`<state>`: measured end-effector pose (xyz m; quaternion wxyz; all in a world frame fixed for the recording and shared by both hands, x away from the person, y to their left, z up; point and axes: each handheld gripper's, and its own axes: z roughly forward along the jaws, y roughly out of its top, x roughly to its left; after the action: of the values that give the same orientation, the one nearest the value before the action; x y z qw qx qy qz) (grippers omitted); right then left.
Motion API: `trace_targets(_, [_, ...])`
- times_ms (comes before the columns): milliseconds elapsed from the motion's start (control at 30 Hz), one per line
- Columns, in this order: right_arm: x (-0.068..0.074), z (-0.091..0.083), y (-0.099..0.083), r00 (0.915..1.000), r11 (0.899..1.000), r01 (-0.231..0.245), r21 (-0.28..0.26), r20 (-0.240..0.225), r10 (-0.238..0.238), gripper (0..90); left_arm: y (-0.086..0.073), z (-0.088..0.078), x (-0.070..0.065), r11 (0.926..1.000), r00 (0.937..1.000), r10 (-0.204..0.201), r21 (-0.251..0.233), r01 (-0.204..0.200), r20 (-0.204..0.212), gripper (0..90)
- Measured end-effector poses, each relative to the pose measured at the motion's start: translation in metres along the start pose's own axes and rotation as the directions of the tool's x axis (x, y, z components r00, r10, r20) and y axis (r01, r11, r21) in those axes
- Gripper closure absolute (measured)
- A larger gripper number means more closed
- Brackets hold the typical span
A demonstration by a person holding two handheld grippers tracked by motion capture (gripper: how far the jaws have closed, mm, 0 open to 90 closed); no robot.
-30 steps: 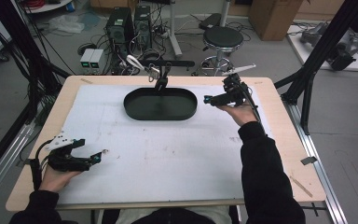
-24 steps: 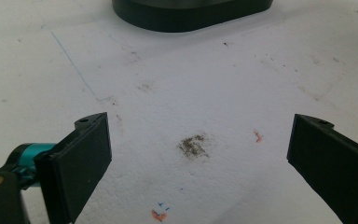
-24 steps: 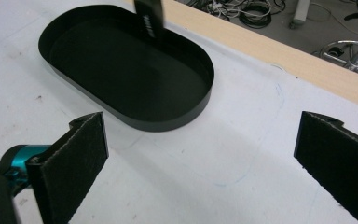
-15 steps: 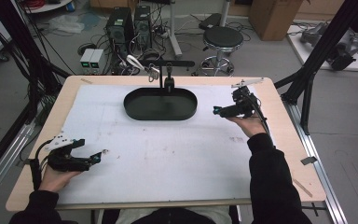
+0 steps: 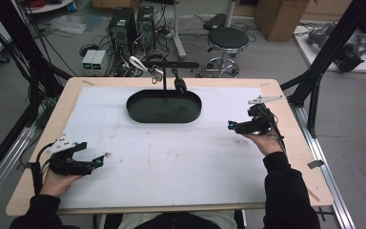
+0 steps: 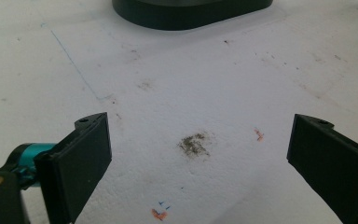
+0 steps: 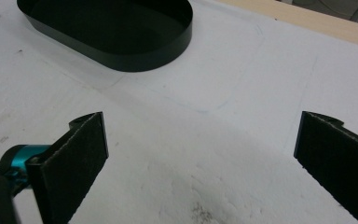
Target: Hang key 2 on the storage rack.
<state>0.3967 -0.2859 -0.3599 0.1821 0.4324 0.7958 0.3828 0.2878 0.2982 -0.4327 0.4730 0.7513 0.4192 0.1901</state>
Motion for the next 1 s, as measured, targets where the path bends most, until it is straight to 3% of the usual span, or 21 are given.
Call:
trace_targets(267, [-0.009, -0.008, -0.027, 0.9993, 1.0, 0.006, 0.0, 0.038, -0.006, 1.9, 0.0, 0.0, 0.0, 1.0, 1.0, -0.001, 0.002, 0.001, -0.003, 6.8])
trace_targets(433, [-0.014, -0.013, -0.044, 0.9993, 1.0, -0.002, -0.014, 0.036, 0.002, 1.9, 0.0, -0.001, 0.0, 1.0, 1.0, 0.0, 0.0, 0.0, -0.005, 6.8])
trace_targets(733, [-0.01, -0.011, -0.074, 0.9999, 1.0, -0.014, 0.026, -0.007, 0.014, 2.0, -0.001, 0.0, 0.0, 1.0, 1.0, -0.001, 0.007, 0.001, -0.005, 6.8])
trace_targets(1000, [-0.002, -0.01, -0.089, 0.9989, 0.999, 0.02, 0.033, -0.042, -0.019, 2.0, -0.002, -0.001, 0.001, 1.0, 0.9999, -0.005, 0.008, 0.005, -0.01, 6.8])
